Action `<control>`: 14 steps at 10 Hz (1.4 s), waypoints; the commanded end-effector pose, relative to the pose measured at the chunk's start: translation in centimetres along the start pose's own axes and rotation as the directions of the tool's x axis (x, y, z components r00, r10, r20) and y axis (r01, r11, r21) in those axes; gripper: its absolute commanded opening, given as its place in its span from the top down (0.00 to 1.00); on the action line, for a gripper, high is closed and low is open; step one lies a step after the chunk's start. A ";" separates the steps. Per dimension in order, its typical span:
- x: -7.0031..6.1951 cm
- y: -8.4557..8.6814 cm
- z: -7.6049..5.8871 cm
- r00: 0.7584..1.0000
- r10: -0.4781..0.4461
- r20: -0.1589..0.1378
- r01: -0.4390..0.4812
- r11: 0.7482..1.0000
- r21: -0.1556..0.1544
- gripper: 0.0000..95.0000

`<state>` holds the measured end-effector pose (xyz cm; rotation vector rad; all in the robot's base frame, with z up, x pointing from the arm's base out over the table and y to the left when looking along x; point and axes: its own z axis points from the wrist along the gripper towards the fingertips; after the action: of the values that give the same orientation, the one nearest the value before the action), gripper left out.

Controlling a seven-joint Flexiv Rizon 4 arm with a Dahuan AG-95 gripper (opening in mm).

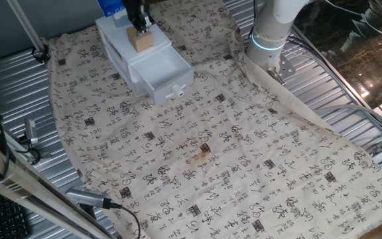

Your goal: Put things in the drawer

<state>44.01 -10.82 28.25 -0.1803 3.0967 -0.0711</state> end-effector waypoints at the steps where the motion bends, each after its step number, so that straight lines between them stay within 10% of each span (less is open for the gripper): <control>1: -0.2 0.0 0.0 1.000 0.000 -0.006 0.000 1.000 -0.001 1.00; 9: -0.2 -0.1 0.1 0.999 -0.038 -0.001 0.038 0.999 0.002 1.00; 11: -0.2 -0.1 0.1 0.999 0.023 0.045 -0.022 0.999 -0.028 1.00; 14: -0.2 -0.1 0.1 0.994 0.099 0.037 -0.098 0.995 -0.028 1.00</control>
<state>44.00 -10.86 28.19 -0.1700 3.0381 -0.0251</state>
